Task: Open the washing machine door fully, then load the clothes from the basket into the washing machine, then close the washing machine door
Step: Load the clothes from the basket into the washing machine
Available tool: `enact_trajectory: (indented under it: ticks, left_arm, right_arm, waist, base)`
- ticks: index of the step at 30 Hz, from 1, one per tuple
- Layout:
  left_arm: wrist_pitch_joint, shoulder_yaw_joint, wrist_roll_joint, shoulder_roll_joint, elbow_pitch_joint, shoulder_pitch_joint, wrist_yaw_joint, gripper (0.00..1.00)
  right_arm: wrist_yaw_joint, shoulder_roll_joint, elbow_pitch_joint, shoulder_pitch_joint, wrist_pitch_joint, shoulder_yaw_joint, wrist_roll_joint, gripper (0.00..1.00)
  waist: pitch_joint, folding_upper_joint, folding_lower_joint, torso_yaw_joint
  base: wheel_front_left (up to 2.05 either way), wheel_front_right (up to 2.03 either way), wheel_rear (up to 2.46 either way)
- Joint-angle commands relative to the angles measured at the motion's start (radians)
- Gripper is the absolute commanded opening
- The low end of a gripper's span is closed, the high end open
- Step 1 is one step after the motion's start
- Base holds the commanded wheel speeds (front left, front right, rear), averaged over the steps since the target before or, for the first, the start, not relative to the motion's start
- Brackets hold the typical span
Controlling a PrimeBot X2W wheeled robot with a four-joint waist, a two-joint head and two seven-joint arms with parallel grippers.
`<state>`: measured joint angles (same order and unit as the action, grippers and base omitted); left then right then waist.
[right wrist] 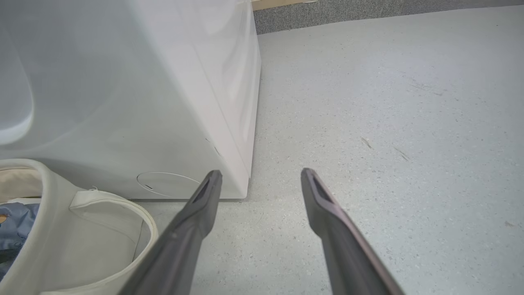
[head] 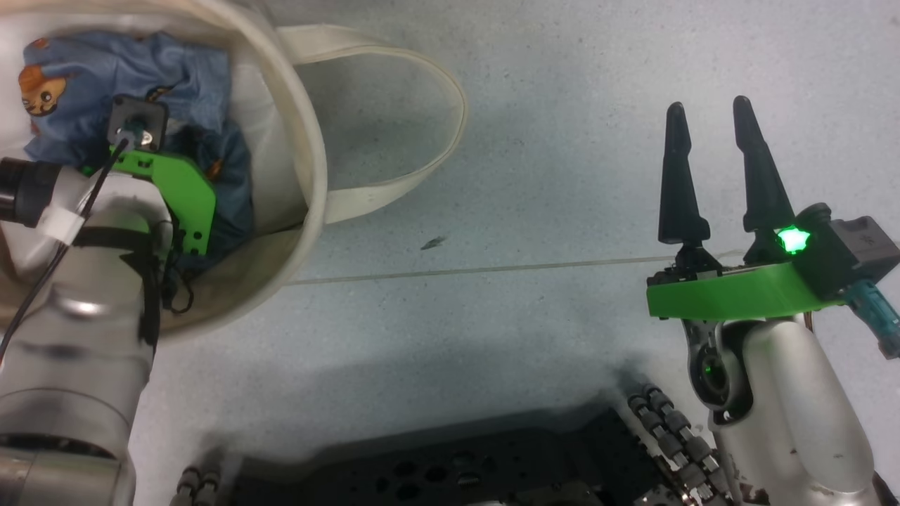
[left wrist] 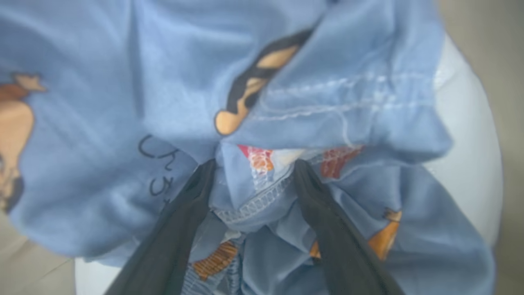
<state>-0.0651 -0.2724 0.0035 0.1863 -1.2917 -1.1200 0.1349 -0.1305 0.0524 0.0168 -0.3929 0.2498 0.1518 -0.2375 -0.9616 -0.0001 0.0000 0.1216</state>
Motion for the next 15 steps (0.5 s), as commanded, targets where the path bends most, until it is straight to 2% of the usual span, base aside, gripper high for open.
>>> enact_trajectory:
  ticks: [1, 2, 3, 4, 7, 11, 15]
  left_arm:
    - [0.005, 0.021, -0.009, 0.039, 0.001, 0.019, 0.009, 1.00]
    - [0.009, 0.025, -0.016, 0.036, 0.001, 0.016, 0.008, 1.00]
    - [0.005, 0.026, -0.020, 0.034, 0.001, 0.014, 0.009, 0.80]
    - [-0.004, 0.028, -0.026, 0.032, 0.001, 0.015, 0.008, 0.00]
    - [-0.021, 0.038, -0.046, 0.024, 0.001, 0.027, 0.006, 0.00]
    - [-0.106, 0.078, -0.094, 0.019, 0.001, 0.051, 0.028, 0.00]
    - [-0.162, 0.106, -0.129, 0.013, 0.001, 0.087, 0.025, 0.00]
  right_arm:
    - [0.000, -0.002, -0.031, 0.030, 0.012, 0.021, 0.009, 1.00]
    - [0.000, -0.002, -0.036, 0.028, 0.012, 0.016, 0.012, 1.00]
    - [0.000, -0.002, -0.039, 0.027, 0.012, 0.007, 0.016, 1.00]
    - [0.000, -0.002, -0.042, 0.027, 0.012, -0.001, 0.021, 1.00]
    - [0.000, -0.002, -0.042, 0.024, 0.012, -0.019, 0.034, 1.00]
    - [0.000, -0.002, -0.040, 0.018, 0.012, -0.012, 0.028, 1.00]
    - [0.000, -0.002, -0.028, 0.012, 0.012, -0.002, 0.025, 1.00]
  waist:
    - [-0.009, 0.0001, 0.0000, 0.000]
    - [-0.013, 0.0001, 0.0000, -0.002]
    - [-0.014, 0.0001, 0.0000, -0.004]
    - [-0.014, 0.0001, 0.0000, -0.005]
    - [-0.001, 0.0001, 0.0000, -0.014]
    - [0.038, 0.0001, 0.0000, -0.025]
    - [0.084, 0.0001, 0.0000, -0.032]
  base:
    - [0.00, 0.00, 0.00]
    - [0.00, 0.00, 0.00]
    - [0.00, 0.00, 0.00]
    - [0.00, 0.00, 0.00]
    - [0.00, 0.00, 0.00]
    - [0.00, 0.00, 0.00]
    - [0.00, 0.00, 0.00]
